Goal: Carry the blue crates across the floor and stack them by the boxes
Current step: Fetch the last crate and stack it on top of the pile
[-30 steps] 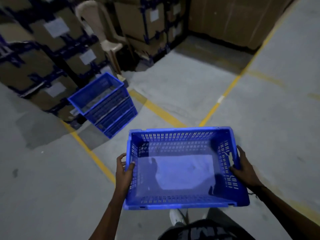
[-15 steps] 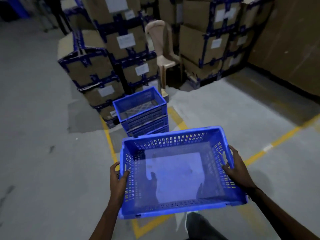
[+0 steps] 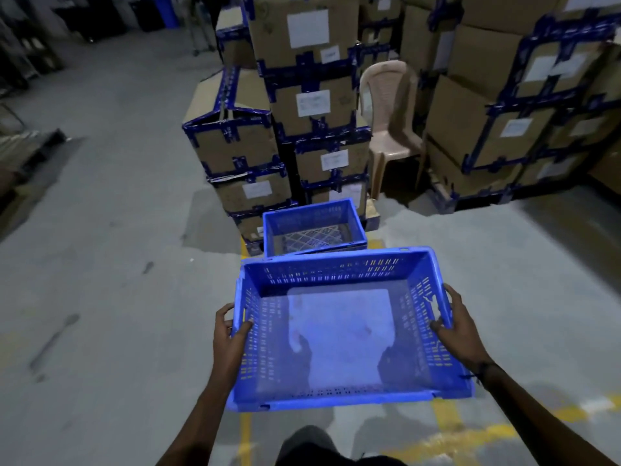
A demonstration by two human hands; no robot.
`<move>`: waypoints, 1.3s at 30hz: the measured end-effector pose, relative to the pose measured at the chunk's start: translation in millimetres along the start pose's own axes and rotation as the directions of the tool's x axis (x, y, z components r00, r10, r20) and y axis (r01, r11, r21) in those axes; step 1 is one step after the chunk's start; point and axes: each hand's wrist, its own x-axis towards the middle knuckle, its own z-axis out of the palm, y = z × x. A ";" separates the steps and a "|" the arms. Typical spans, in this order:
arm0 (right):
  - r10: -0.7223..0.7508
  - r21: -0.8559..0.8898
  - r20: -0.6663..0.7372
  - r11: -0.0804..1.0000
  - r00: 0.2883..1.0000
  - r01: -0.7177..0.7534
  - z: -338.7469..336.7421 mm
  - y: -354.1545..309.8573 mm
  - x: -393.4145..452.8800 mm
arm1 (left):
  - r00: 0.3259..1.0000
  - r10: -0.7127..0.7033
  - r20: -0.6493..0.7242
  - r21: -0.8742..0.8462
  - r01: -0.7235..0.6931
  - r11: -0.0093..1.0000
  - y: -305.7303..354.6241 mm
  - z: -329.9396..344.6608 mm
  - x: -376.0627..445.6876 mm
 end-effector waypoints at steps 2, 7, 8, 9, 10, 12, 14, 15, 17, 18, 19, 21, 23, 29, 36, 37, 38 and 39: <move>-0.019 -0.006 0.025 1.000 1.000 0.019 0.4 -6.7 30.4 | 1.000 -0.013 -0.018 -0.002 0.013 1.000 6.9 9.7 16.8; -0.045 -0.030 0.052 0.998 0.998 0.046 9.6 -17.4 106.6 | 0.998 -0.039 -0.046 -0.003 0.039 0.999 20.2 37.4 67.6; -0.047 -0.033 0.059 0.998 0.997 0.049 12.9 -18.9 122.6 | 0.998 -0.044 -0.048 -0.006 0.044 0.999 21.0 43.9 79.9; -0.051 -0.036 0.062 0.998 0.997 0.053 15.7 -20.3 136.9 | 0.997 -0.051 -0.051 -0.006 0.051 0.999 21.9 50.1 91.6; -0.049 -0.037 0.064 0.998 0.997 0.051 19.7 -21.3 151.9 | 0.997 -0.060 -0.054 -0.006 0.060 0.998 22.0 56.8 105.3; -0.039 -0.043 0.071 0.998 0.997 0.042 28.9 -24.4 184.9 | 0.995 -0.084 -0.054 -0.005 0.084 0.996 21.3 71.1 137.7; -0.015 -0.046 0.077 0.999 0.997 0.019 37.2 -28.2 220.9 | 0.995 -0.095 -0.042 0.009 0.096 0.995 20.4 85.3 171.9; -0.007 -0.049 0.077 0.999 0.997 0.010 41.4 -29.8 237.4 | 0.994 -0.102 -0.037 0.015 0.102 0.995 20.8 92.0 189.0; 0.015 -0.053 0.073 0.999 0.997 -0.011 49.4 -32.9 269.7 | 0.993 -0.114 -0.012 0.032 0.115 0.993 26.3 105.2 221.1; 0.037 -0.060 0.071 0.998 0.997 -0.033 53.1 -33.7 285.5 | 0.993 -0.115 0.007 0.042 0.115 0.992 28.9 111.7 236.6; 0.050 -0.067 0.067 0.997 0.997 -0.045 57.3 -33.9 301.8 | 0.993 -0.118 0.029 0.046 0.116 0.992 31.6 118.6 252.3; 0.063 -0.069 0.057 0.996 0.996 -0.059 64.5 -34.7 333.3 | 0.989 -0.130 0.078 0.060 0.125 0.990 34.9 132.0 284.2; 0.073 -0.085 0.064 0.994 0.995 -0.067 72.8 -33.6 362.4 | 0.981 -0.158 0.114 0.093 0.148 0.985 36.1 145.1 313.6; 0.159 -0.064 0.075 0.986 0.984 -0.155 94.5 -23.6 434.7 | 0.931 -0.301 0.206 0.197 0.262 0.945 34.7 180.1 385.8; 0.148 -0.103 0.123 0.985 0.981 -0.136 107.8 -6.3 507.3 | 0.904 -0.377 0.203 0.310 0.305 0.900 14.2 217.8 450.8; 0.144 -0.110 0.136 0.985 0.980 -0.130 109.4 -2.8 515.8 | 0.907 -0.372 0.196 0.315 0.301 0.900 14.5 223.8 455.3; 0.143 -0.119 0.143 0.985 0.979 -0.126 110.5 -0.4 524.1 | 0.909 -0.370 0.194 0.319 0.299 0.900 12.6 228.8 460.2; 0.145 -0.128 0.150 0.984 0.978 -0.126 112.6 0.1 531.0 | 0.908 -0.373 0.190 0.316 0.303 0.899 12.6 234.2 465.1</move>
